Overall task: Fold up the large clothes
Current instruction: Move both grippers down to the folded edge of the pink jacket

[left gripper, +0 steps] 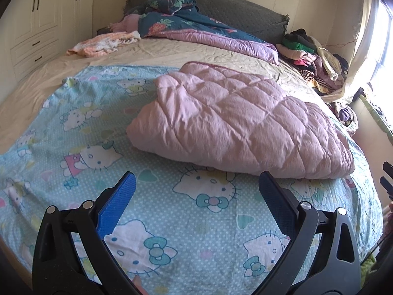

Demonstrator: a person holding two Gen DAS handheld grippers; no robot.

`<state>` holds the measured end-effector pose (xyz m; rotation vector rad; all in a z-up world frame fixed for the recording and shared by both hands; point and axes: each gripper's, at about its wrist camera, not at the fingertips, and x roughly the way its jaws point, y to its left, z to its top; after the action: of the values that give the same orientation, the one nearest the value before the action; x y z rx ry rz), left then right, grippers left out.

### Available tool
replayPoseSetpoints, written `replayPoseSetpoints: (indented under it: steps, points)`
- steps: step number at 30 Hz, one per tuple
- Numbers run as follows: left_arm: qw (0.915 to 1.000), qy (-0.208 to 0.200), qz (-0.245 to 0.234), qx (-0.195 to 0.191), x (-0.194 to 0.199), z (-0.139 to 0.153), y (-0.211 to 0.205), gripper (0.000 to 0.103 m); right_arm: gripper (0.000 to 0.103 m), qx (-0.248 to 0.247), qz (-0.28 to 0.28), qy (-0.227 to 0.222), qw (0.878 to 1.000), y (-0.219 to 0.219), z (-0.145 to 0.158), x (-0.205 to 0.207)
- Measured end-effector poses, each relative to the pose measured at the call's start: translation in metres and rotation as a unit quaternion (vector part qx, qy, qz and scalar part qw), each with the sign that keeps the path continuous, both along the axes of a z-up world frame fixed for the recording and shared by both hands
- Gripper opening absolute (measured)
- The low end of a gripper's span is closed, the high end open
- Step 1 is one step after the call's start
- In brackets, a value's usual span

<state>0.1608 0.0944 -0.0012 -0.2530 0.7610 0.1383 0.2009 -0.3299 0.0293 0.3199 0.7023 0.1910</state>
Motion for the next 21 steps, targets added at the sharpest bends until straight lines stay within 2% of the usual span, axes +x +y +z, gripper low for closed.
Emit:
replayPoseSetpoints:
  steps: [14,21]
  points:
    - [0.9977,0.035,0.019,-0.056,0.016,-0.03,0.012,0.094,0.099,0.021,-0.047,0.055,0.997,-0.007,-0.034,0.017]
    - [0.9925,0.047,0.044,-0.103,0.038,-0.042,0.027,0.093,0.099,0.041,-0.048,0.079,0.995,-0.003,-0.048,0.038]
